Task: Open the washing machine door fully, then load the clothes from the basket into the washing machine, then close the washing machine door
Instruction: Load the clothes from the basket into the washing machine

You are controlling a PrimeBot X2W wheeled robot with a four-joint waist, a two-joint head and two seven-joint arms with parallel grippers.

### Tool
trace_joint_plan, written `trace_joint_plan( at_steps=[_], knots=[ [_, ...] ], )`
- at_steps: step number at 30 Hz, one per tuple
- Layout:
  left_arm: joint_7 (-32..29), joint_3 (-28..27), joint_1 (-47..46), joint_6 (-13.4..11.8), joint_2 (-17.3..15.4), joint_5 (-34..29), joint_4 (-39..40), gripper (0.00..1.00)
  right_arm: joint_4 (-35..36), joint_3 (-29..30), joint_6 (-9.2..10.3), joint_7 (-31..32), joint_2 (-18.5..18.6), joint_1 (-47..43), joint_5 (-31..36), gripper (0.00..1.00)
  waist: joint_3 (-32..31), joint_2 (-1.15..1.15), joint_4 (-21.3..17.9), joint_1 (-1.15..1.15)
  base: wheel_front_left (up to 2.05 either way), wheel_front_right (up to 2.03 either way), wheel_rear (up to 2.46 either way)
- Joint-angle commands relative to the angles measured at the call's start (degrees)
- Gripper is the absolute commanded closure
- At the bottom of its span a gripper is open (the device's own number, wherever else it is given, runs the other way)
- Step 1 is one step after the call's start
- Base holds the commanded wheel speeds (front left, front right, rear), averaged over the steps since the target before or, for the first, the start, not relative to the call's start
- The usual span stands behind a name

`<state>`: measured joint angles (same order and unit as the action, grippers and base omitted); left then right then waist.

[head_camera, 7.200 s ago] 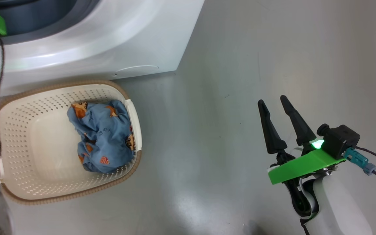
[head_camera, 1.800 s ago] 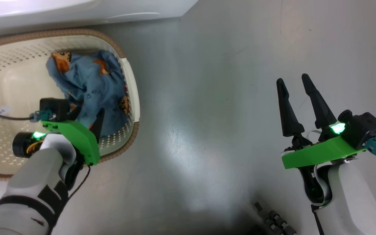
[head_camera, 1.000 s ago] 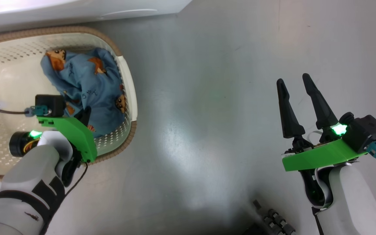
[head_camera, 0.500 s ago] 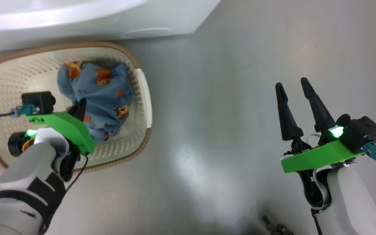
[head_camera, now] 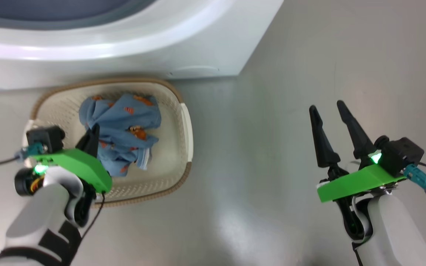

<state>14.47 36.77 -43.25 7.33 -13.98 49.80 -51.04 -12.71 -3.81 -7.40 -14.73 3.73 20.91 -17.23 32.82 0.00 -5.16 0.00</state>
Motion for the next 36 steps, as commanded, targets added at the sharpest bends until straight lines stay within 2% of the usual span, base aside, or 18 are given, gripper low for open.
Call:
trace_joint_plan(
  at_steps=[1,10,17,36],
  knots=[
    [0.52,-2.58,1.67,0.15,-1.64,-1.43,1.41,1.00,0.74,-1.50,-0.09,-0.27,0.08,-2.41,-0.29,0.00,-3.49,0.00,1.58,0.00,0.00,0.00,0.00],
    [0.52,-14.16,9.30,0.15,-0.11,-12.16,10.26,1.00,-1.05,-1.34,-0.09,-0.27,1.30,-5.73,-0.95,0.00,-10.02,0.00,3.04,0.00,0.00,0.00,0.00],
    [0.52,-20.63,14.35,0.15,1.40,-18.40,18.23,1.00,-1.41,-0.67,-0.09,-0.27,2.53,-8.18,-1.22,0.00,-13.67,0.00,4.13,0.00,0.00,0.00,0.00],
    [0.52,-32.35,30.76,0.15,3.99,-29.84,34.97,1.00,-1.16,1.68,-0.09,-0.27,3.97,-15.07,-1.48,0.00,-22.31,0.00,5.29,0.00,0.00,0.00,0.00]
  ],
)
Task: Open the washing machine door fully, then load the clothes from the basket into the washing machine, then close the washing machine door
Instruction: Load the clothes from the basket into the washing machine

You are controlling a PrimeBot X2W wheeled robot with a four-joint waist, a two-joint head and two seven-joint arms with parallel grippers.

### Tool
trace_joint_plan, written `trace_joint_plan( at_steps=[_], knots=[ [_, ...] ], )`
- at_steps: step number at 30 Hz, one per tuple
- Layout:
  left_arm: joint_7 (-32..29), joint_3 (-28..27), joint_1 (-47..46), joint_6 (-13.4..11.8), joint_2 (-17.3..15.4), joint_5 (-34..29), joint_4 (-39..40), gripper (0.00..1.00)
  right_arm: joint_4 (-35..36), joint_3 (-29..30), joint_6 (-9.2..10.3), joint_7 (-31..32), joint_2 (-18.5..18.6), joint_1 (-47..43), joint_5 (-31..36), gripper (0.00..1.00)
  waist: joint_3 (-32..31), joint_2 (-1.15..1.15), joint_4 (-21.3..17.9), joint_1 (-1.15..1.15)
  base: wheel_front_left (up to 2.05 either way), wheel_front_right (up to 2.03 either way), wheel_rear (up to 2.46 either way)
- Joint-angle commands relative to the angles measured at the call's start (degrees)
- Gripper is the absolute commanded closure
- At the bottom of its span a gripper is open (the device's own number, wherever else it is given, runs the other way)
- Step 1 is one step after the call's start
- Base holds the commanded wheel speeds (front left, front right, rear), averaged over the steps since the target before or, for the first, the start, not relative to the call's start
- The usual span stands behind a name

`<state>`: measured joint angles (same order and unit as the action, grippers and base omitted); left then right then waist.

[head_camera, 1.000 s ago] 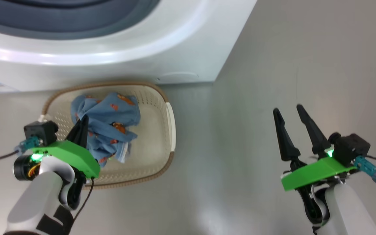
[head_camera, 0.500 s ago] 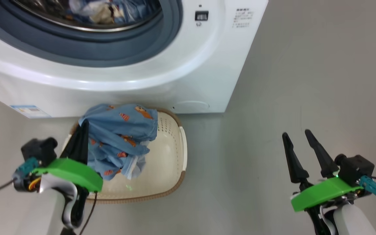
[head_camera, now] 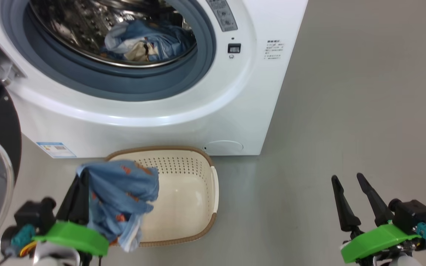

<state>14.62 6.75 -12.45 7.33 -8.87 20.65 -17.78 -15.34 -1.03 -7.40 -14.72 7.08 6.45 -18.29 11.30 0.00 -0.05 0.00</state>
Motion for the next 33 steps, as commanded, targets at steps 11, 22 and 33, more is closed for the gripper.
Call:
trace_joint_plan(
  at_steps=[11,22,33],
  knots=[
    [0.38,-7.40,9.11,0.15,1.33,-4.24,9.95,1.00,2.09,0.14,-0.09,-0.28,0.70,-2.63,-0.50,0.00,-1.87,0.00,-0.59,0.00,0.00,0.00,0.00],
    [0.38,-7.89,6.74,0.15,3.15,-4.35,10.70,1.00,2.56,0.26,-0.09,-0.28,0.04,-1.52,-0.25,0.00,0.33,0.00,-1.44,0.00,0.00,0.00,0.00],
    [0.38,-10.47,-7.09,0.15,2.47,-4.45,8.89,1.00,3.04,-0.07,-0.09,-0.28,-1.12,1.05,-0.04,0.00,4.73,0.00,-2.64,0.00,0.00,0.00,0.00]
  ],
)
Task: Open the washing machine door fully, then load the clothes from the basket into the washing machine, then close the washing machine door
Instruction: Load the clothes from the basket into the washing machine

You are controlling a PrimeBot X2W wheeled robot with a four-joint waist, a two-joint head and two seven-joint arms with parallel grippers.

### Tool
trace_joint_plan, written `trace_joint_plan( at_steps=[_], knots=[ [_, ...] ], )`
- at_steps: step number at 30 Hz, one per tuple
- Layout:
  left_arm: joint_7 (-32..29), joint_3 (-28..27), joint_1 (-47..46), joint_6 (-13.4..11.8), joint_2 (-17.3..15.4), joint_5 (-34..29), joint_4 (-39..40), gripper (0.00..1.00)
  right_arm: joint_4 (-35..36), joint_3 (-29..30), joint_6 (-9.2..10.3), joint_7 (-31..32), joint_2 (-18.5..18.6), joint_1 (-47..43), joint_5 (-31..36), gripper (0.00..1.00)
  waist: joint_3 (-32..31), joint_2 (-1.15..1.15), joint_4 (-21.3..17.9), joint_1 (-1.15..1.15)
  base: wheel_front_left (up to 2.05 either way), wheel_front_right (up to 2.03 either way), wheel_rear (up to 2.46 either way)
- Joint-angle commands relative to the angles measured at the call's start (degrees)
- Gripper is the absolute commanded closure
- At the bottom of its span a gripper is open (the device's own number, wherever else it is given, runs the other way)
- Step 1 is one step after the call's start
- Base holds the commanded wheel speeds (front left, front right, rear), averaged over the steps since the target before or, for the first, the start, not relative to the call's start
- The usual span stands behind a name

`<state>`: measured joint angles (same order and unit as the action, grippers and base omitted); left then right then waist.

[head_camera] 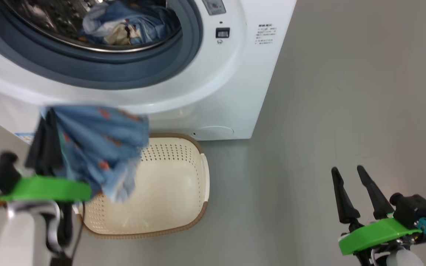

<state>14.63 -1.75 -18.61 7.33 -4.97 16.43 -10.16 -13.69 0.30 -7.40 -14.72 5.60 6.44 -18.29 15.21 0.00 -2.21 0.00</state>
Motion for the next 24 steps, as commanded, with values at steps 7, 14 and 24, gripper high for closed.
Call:
trace_joint_plan(
  at_steps=[7,14,24],
  knots=[
    [0.37,-3.31,-14.08,0.15,-3.31,-0.68,-2.45,1.00,1.38,-1.79,-0.09,-0.28,-0.42,2.72,-0.08,0.00,3.19,0.00,-1.40,0.00,0.00,0.00,0.00],
    [0.37,-3.06,-26.56,0.15,-4.92,-2.40,-14.86,1.00,1.30,-3.71,-0.09,-0.28,-1.38,4.77,-0.38,0.00,5.66,0.00,-3.97,0.00,0.00,0.00,0.00],
    [0.37,-1.14,-38.49,0.15,-6.26,-2.84,-35.33,1.00,0.94,-6.28,-0.09,-0.28,-2.34,6.61,-1.10,0.00,8.53,0.00,-7.60,0.00,0.00,0.00,0.00]
  ],
)
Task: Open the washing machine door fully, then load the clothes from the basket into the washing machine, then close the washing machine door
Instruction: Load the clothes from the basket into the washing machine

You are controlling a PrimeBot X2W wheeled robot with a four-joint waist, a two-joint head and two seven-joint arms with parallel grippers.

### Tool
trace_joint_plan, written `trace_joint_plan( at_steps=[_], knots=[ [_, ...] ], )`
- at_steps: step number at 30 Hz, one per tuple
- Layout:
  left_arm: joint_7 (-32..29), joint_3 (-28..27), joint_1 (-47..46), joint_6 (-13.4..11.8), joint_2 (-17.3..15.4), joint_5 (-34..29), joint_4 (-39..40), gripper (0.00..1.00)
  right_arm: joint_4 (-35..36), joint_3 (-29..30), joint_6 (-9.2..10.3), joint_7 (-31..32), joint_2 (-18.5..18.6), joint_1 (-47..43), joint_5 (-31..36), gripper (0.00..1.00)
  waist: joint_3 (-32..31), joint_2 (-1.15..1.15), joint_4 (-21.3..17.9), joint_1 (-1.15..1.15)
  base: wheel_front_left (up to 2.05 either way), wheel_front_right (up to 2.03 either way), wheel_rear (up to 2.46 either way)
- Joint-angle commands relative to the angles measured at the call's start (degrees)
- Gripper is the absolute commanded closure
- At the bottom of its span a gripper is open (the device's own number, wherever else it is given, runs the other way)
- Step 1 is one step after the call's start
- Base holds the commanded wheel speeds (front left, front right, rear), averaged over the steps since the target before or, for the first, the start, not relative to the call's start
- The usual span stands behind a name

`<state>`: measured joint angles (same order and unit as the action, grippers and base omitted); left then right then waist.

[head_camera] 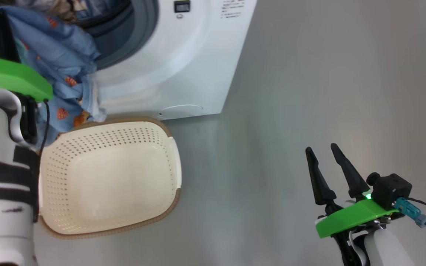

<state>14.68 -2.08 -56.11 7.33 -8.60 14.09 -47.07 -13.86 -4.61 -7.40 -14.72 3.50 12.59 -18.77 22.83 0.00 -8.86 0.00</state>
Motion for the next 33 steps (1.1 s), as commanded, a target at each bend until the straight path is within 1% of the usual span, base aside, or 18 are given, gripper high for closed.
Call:
trace_joint_plan(
  at_steps=[1,10,14,17,18,25,28,33],
  knots=[
    [0.32,-0.20,-2.92,0.15,-3.07,-0.45,-1.79,1.00,1.06,-1.72,-0.09,-0.28,-0.37,0.73,-0.82,0.00,1.43,0.00,-1.61,0.00,0.00,0.00,0.00],
    [0.01,4.37,-10.90,0.15,-4.66,0.22,-15.42,1.00,1.11,-3.08,-0.09,-0.28,-0.59,1.88,-2.04,0.00,3.51,0.00,-3.66,0.00,0.00,0.00,0.00],
    [-0.80,6.26,-14.01,0.15,-5.21,0.84,-19.77,1.00,1.26,-3.74,-0.09,-0.28,-0.60,2.15,-2.98,0.00,4.05,0.00,-4.31,0.00,0.00,0.00,0.00],
    [-2.00,7.38,-15.83,0.15,-6.26,1.16,-22.29,1.00,1.27,-4.46,-0.09,-0.28,-0.61,2.44,-3.57,0.00,4.43,0.00,-5.19,0.00,0.00,0.00,0.00],
    [-2.00,7.38,-15.83,0.15,-6.26,1.16,-22.29,1.00,1.27,-4.46,-0.09,-0.28,-0.61,2.44,-3.57,0.00,4.43,0.00,-5.19,0.00,0.00,0.00,0.00],
    [-4.28,9.54,-18.83,0.15,-9.18,1.84,-24.68,1.00,1.45,-5.73,-0.09,-0.28,-0.61,2.88,-4.72,0.00,5.65,0.00,-7.28,0.00,0.00,0.00,0.00],
    [-3.09,10.06,-20.28,0.15,-9.82,2.40,-24.63,1.00,1.69,-5.73,-0.09,-0.28,-0.62,2.87,-5.06,0.00,6.26,0.00,-7.68,0.00,0.00,0.00,0.00],
    [-0.21,10.40,-22.69,0.14,-10.38,2.76,-22.21,1.00,2.23,-5.54,-0.09,-0.28,-0.62,3.29,-5.40,0.00,7.60,0.00,-7.79,0.00,0.00,0.00,0.00]
  ],
)
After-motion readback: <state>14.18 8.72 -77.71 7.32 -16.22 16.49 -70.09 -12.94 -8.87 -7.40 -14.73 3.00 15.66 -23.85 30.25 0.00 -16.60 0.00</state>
